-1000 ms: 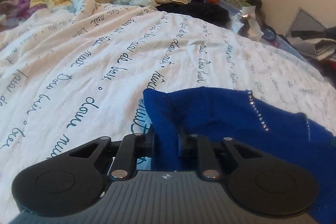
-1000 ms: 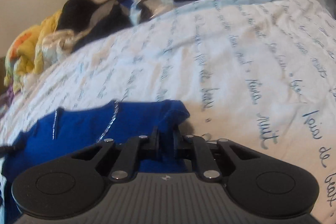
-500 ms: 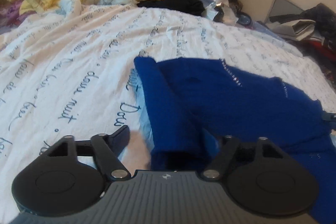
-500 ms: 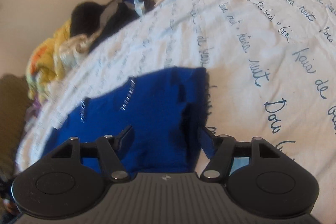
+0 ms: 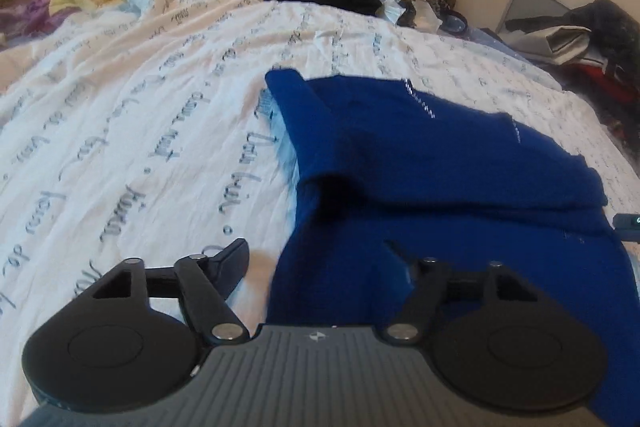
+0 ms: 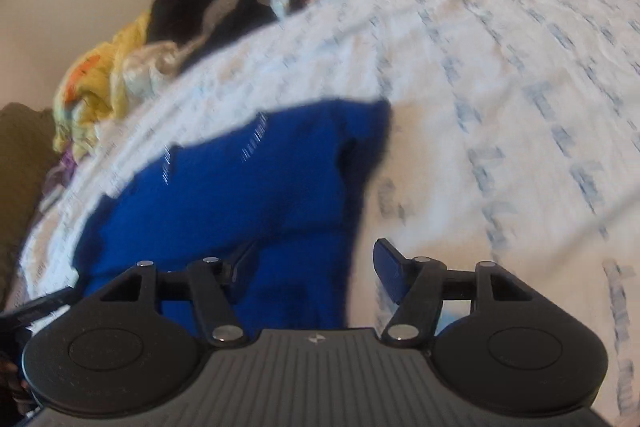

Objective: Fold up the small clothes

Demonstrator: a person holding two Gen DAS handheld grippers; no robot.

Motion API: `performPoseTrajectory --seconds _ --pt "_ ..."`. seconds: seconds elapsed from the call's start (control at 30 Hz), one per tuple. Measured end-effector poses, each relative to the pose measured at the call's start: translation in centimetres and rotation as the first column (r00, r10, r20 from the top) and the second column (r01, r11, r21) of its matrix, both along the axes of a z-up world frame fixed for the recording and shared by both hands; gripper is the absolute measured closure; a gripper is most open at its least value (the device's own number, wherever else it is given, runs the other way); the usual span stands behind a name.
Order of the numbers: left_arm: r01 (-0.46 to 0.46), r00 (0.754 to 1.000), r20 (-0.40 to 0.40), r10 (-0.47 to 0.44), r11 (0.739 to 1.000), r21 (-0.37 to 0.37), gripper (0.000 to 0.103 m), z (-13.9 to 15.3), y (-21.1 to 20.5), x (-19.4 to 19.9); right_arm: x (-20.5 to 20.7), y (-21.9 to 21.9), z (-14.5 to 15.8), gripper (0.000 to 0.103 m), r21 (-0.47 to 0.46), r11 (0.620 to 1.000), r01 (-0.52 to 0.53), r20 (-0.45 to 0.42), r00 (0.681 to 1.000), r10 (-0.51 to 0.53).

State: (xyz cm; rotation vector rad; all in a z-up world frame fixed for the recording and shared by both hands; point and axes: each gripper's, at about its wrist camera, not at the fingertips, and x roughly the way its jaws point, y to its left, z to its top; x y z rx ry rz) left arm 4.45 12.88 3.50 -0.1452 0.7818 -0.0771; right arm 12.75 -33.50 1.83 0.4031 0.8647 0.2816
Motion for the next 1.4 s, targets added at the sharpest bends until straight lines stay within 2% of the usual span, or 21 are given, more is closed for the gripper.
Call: performPoseTrajectory --seconds 0.07,0.13,0.17,0.33,0.4,0.47,0.5,0.53,0.57,0.67,0.7,0.73,0.77,0.87,0.93,1.07,1.13,1.23,1.27,1.3,1.4 --pt "0.008 0.999 0.030 -0.010 0.997 0.077 0.045 -0.2 -1.3 -0.1 -0.9 0.7 -0.4 0.041 -0.031 0.999 -0.026 0.017 1.000 0.026" --pt "0.025 0.998 0.047 -0.032 0.989 0.147 0.087 -0.2 -2.9 0.5 -1.0 2.2 -0.4 0.076 -0.083 0.994 -0.075 0.024 0.997 0.077" --pt "0.026 0.998 0.052 -0.035 0.986 0.167 0.093 -0.2 -3.4 0.9 -0.8 3.0 -0.5 0.097 -0.141 0.985 -0.099 0.031 0.994 0.104" --pt "0.017 0.999 0.030 -0.022 0.986 0.166 0.094 0.0 -2.6 1.0 0.1 2.1 -0.1 0.099 -0.170 0.983 -0.069 0.024 0.997 0.074" --pt "0.037 0.999 -0.001 -0.037 0.993 0.113 0.093 0.4 -1.7 -0.5 -1.1 2.0 -0.1 0.096 -0.140 0.988 -0.058 0.006 0.998 0.059" --pt "0.036 0.999 -0.041 -0.036 0.999 0.013 0.064 0.5 -0.2 -2.8 -3.2 1.7 0.0 0.084 -0.084 0.995 -0.060 -0.033 0.998 0.058" --pt "0.031 0.998 -0.053 -0.033 0.999 -0.043 0.041 0.5 0.5 -4.1 -4.4 1.3 0.0 0.064 -0.042 0.997 -0.065 -0.040 0.997 0.064" --pt "0.019 0.998 -0.056 -0.025 0.995 -0.093 0.033 0.4 1.1 -5.6 -6.0 0.7 -0.1 0.052 0.014 0.998 -0.062 -0.042 0.997 0.063" --pt "0.016 0.998 -0.058 -0.023 0.992 -0.128 0.033 0.2 1.5 -7.0 -7.6 0.1 -0.3 0.033 0.058 0.997 -0.054 -0.040 0.998 0.057" --pt "0.007 0.998 -0.062 -0.019 0.984 -0.179 0.037 0.1 1.7 -9.6 -11.4 -1.2 -1.2 0.031 0.162 0.986 -0.045 -0.034 0.998 0.052" --pt "0.013 0.998 -0.056 -0.023 0.986 -0.168 0.047 0.2 1.4 -9.8 -12.1 -1.4 -1.4 0.031 0.199 0.979 -0.043 -0.038 0.998 0.052" --pt "0.020 0.999 -0.047 -0.026 0.991 -0.129 0.074 0.1 0.8 -9.8 -12.6 -1.3 -1.6 0.031 0.216 0.975 -0.053 -0.036 0.997 0.062" --pt "0.013 0.999 -0.041 -0.016 0.998 -0.069 0.090 0.0 0.2 -9.7 -12.8 -1.0 -1.5 0.035 0.198 0.978 -0.066 -0.026 0.997 0.072" --pt "0.005 0.999 -0.049 -0.006 1.000 -0.021 0.098 0.2 0.2 -9.0 -12.2 -0.1 -1.5 0.100 0.076 0.994 -0.078 -0.067 0.994 0.083" --pt "0.007 0.999 -0.044 -0.005 0.999 0.035 0.096 0.4 0.9 -9.2 -12.0 -0.9 -1.3 0.100 0.055 0.995 -0.078 -0.058 0.995 0.082" --pt "0.022 0.997 -0.074 -0.025 0.999 -0.042 0.093 0.4 2.3 -10.5 -13.3 -3.4 -2.2 0.099 0.143 0.990 0.001 -0.075 0.997 0.010" --pt "0.020 0.993 -0.116 -0.037 0.990 -0.141 0.066 0.6 3.0 -12.1 -14.3 -3.7 -2.2 0.095 0.219 0.975 0.021 -0.149 0.989 0.013" --pt "-0.015 0.987 -0.154 -0.034 0.951 -0.309 0.023 0.3 4.1 -15.9 -17.7 -4.0 -1.5 0.057 0.339 0.940 -0.039 -0.144 0.985 0.093" --pt "-0.025 0.987 -0.159 -0.033 0.938 -0.347 0.023 0.1 4.2 -17.1 -18.8 -4.1 -1.5 0.040 0.361 0.932 -0.047 -0.141 0.985 0.104" --pt "-0.030 0.986 -0.165 -0.035 0.928 -0.372 0.023 0.0 4.2 -18.1 -19.8 -4.3 -1.6 0.036 0.381 0.923 -0.049 -0.150 0.982 0.114" --pt "-0.056 0.977 -0.207 -0.056 0.865 -0.498 0.023 -0.8 4.4 -20.2 -22.1 -4.3 -2.8 0.037 0.400 0.916 -0.027 -0.239 0.962 0.133"
